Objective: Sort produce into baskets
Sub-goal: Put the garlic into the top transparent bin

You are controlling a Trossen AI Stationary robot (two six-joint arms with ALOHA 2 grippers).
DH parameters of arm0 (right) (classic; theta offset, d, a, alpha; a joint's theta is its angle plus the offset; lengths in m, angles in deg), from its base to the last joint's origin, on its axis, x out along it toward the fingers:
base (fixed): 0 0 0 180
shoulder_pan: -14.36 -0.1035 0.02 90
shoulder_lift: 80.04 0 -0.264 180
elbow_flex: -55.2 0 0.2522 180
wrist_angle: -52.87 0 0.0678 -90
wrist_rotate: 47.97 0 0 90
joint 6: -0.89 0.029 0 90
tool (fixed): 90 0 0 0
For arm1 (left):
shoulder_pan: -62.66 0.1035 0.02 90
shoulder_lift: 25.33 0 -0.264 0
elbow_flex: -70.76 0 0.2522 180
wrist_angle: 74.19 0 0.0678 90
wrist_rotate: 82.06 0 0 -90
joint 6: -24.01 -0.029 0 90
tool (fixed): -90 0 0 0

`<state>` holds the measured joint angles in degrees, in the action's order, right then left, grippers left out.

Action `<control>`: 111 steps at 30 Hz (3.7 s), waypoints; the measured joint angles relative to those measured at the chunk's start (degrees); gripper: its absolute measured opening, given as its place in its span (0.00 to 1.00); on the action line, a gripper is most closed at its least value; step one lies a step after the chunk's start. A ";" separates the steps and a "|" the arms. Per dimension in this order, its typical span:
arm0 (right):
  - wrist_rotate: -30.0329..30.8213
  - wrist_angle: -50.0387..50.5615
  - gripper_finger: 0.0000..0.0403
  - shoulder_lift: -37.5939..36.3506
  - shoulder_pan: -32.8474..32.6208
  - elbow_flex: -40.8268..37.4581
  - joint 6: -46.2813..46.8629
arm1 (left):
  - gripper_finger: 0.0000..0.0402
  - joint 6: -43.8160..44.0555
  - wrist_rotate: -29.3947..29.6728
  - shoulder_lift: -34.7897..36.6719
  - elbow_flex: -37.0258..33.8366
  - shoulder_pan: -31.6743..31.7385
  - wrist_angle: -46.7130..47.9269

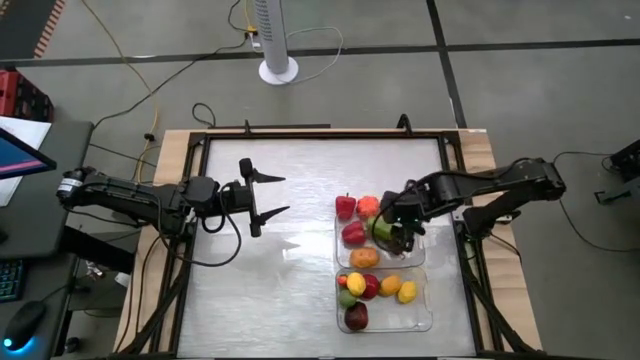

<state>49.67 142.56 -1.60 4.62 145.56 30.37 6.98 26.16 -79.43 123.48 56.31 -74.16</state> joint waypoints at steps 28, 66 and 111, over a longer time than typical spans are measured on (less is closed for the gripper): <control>-4.51 -8.16 0.73 -14.25 4.99 -35.30 0.01 | 0.78 -0.90 0.11 0.00 0.00 0.00 0.60; 2.44 -23.88 0.74 -13.56 -5.57 -41.42 13.42 | 0.78 -0.95 0.22 0.01 0.00 0.01 1.45; 7.19 -27.96 0.27 -4.09 -3.98 -41.83 9.53 | 0.78 -0.95 0.17 0.02 0.00 0.00 1.49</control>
<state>56.86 114.60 -5.70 0.65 103.72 39.89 6.03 26.33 -79.41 123.48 56.31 -72.68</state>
